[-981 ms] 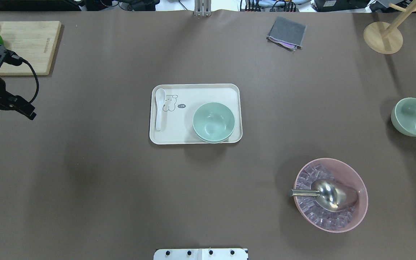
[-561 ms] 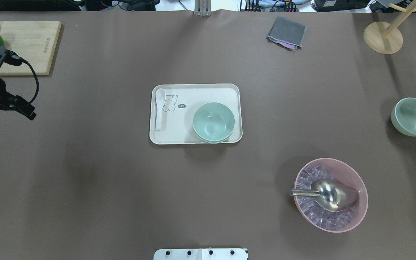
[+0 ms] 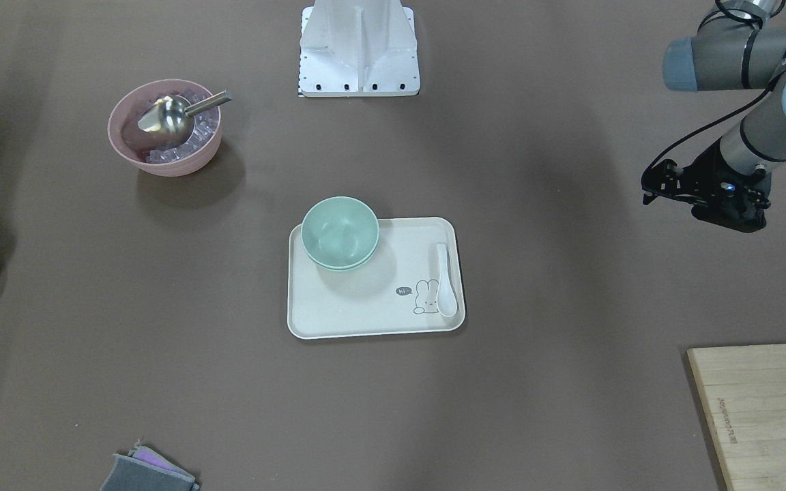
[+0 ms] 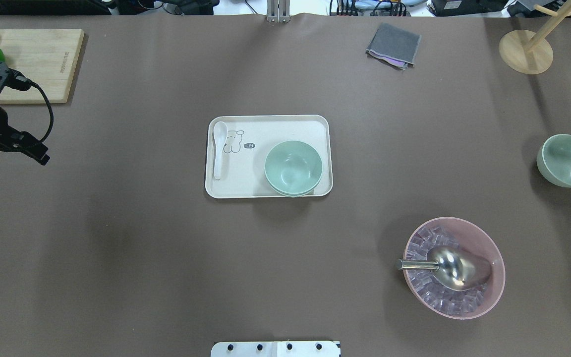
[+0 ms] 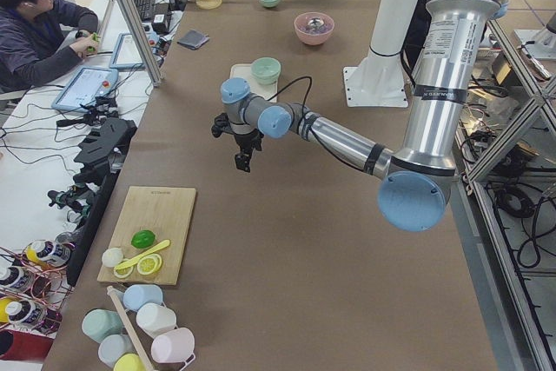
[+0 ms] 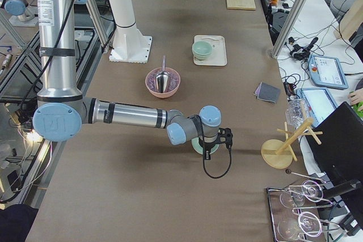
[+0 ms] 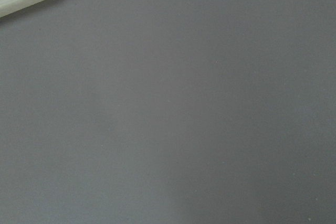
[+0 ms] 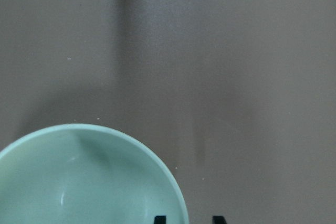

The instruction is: Stack green bowls together

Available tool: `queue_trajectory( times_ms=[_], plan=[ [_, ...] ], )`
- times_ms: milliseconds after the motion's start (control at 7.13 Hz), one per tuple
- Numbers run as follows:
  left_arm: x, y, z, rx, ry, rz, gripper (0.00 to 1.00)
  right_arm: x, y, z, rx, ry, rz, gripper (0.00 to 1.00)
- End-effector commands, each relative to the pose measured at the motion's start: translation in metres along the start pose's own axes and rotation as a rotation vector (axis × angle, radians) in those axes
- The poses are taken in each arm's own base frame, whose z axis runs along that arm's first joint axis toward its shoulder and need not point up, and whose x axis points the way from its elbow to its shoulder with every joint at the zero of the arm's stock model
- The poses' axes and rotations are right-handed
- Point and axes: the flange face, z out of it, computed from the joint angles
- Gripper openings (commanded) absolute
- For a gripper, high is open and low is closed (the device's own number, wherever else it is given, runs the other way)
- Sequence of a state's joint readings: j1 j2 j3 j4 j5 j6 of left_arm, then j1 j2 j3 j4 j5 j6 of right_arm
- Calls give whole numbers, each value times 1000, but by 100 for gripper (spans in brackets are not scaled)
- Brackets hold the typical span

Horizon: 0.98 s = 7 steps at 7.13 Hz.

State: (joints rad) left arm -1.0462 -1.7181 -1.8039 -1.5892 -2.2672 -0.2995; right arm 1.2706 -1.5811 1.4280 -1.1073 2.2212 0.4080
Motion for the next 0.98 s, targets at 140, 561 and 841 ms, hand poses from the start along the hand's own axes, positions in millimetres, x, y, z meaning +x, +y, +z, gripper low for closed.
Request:
queue_trajectory(
  times_ms=[140,561,841],
  plan=[
    [-1,0,1,-2,-1,-2,98,-3,0,2,-4,-1,-6,39],
    [0,0,1,-1,0,-1,98,-4,1,4,-7,-1,-9,37],
    [1,0,-1,1,0,1,98,-4,1,4,-8,0,-8,29]
  ],
)
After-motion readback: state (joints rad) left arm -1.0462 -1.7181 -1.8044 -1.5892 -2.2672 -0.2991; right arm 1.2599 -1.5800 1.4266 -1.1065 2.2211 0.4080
